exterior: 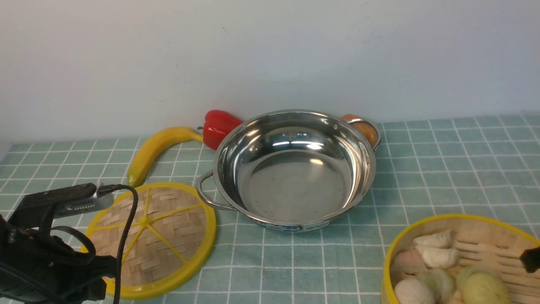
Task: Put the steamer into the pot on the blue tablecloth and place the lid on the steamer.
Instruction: 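Reach for and grasp the rim of the bamboo steamer holding the buns with the right gripper, then place the bamboo steamer basket with dumplings into the steel pot with the left gripper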
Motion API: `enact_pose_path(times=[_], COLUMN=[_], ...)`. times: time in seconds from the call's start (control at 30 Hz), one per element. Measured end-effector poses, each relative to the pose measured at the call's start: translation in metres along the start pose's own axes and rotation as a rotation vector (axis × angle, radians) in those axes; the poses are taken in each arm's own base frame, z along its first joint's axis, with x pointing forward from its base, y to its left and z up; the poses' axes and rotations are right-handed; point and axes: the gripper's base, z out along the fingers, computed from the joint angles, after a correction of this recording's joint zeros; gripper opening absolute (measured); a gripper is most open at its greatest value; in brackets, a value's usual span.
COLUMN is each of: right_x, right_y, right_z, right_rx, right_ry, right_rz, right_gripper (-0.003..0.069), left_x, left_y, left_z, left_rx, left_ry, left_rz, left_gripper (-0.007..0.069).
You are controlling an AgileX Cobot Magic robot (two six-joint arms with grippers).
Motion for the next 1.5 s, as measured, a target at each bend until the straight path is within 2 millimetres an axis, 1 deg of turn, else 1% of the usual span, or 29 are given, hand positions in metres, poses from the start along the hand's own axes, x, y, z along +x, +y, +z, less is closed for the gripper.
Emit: enact_pose_path(times=[0.13,0.17,0.27,0.37,0.47,0.5,0.53,0.57,0.6,0.63,0.67,0.73,0.77,0.8,0.87,0.9,0.93,0.97,1.03,1.1,1.13,1.17,1.2,1.23,1.27,1.33,1.47,1.5], right_x=[0.005,0.009,0.012,0.004,-0.013,-0.015,-0.032,-0.045,-0.047,-0.056,-0.069,-0.094,-0.096,-0.113,-0.136,-0.143,-0.154,-0.168,-0.178,-0.189,-0.195,-0.197,-0.2,-0.2,-0.204,-0.208,-0.217,-0.217], right_y=[-0.001,-0.001,0.0,0.004,0.011,0.012,0.018,0.024,0.025,0.029,0.039,0.058,0.06,0.076,0.099,0.108,0.12,0.137,0.154,0.175,0.186,0.192,0.199,0.199,0.209,0.217,0.224,0.224], right_z=[-0.01,-0.016,-0.021,-0.039,-0.064,-0.066,-0.089,-0.099,-0.101,-0.107,-0.118,-0.121,-0.121,-0.122,-0.12,-0.123,-0.121,-0.112,-0.108,-0.097,-0.086,-0.083,-0.075,-0.076,-0.063,-0.052,-0.027,-0.026], right_rx=[-0.002,-0.007,-0.021,-0.071,-0.144,-0.15,-0.194,-0.214,-0.216,-0.225,-0.236,-0.248,-0.25,-0.261,-0.277,-0.285,-0.292,-0.298,-0.309,-0.313,-0.31,-0.31,-0.304,-0.303,-0.292,-0.28,-0.25,-0.249], right_ry=[-0.013,-0.018,-0.014,-0.028,-0.109,-0.116,-0.189,-0.214,-0.221,-0.235,-0.258,-0.261,-0.263,-0.272,-0.291,-0.308,-0.317,-0.319,-0.335,-0.338,-0.329,-0.333,-0.323,-0.329,-0.318,-0.311,-0.285,-0.285], right_rz=[0.0,-0.006,-0.013,-0.037,-0.034,-0.033,-0.03,-0.04,-0.043,-0.057,-0.087,-0.127,-0.132,-0.152,-0.173,-0.182,-0.191,-0.207,-0.225,-0.247,-0.257,-0.263,-0.271,-0.27,-0.284,-0.298,-0.304,-0.303], right_gripper=[0.0056,0.0056,0.0056,0.0056,0.0057,0.0057,0.0057,0.0057,0.0057,0.0057,0.0057,0.0057,0.0057,0.0057,0.0057,0.0057,0.0057,0.0057,0.0057,0.0057,0.0057,0.0057,0.0057,0.0057,0.0057,0.0057,0.0057,0.0057], left_x=[0.0,0.0,0.0,0.0,0.0,0.0,0.0,0.0,0.0,0.0,0.0,0.0,0.0,0.0,0.0,0.0,0.0,0.0,0.0,0.0,-0.001,-0.001,-0.001,-0.001,-0.001,-0.001,-0.001,-0.001], left_y=[0.0,0.0,0.0,0.0,0.0,0.0,0.0,0.0,-0.001,-0.001,-0.001,-0.002,-0.003,-0.003,-0.004,-0.004,-0.004,-0.004,-0.004,-0.004,-0.004,-0.004,-0.004,-0.004,-0.004,-0.004,-0.004,-0.004], left_z=[0.0,0.0,0.0,0.0,0.0,0.0,0.0,0.0,0.0,0.0,0.0,0.0,0.0,0.0,0.0,0.0,0.0,0.0,0.0,0.0,0.0,0.0,0.0,0.0,0.0,0.0,0.0,0.0], left_rx=[0.0,0.0,0.0,0.0,0.0,0.0,0.002,0.004,0.006,0.008,0.015,0.026,0.029,0.036,0.04,0.041,0.043,0.043,0.043,0.043,0.044,0.045,0.045,0.045,0.045,0.047,0.047,0.047], left_ry=[0.0,0.0,0.0,0.0,0.0,0.0,0.0,0.0,-0.001,-0.001,-0.002,-0.003,-0.003,-0.004,-0.004,-0.005,-0.005,-0.005,-0.005,-0.005,-0.005,-0.005,-0.005,-0.005,-0.005,-0.006,-0.008,-0.008], left_rz=[0.0,0.0,0.0,0.0,0.0,0.0,-0.002,-0.004,-0.005,-0.005,-0.007,-0.007,-0.009,-0.009,-0.013,-0.014,-0.014,-0.015,-0.015,-0.015,-0.016,-0.017,-0.016,-0.017,-0.017,-0.018,-0.019,-0.019], left_gripper=[0.0243,0.0243,0.0243,0.0243,0.0243,0.0243,0.0243,0.0243,0.0243,0.0243,0.0243,0.0243,0.0243,0.0243,0.0243,0.0243,0.0243,0.0243,0.0243,0.0243,0.0243,0.0243,0.0243,0.0243,0.0243,0.0243,0.0243,0.0243])
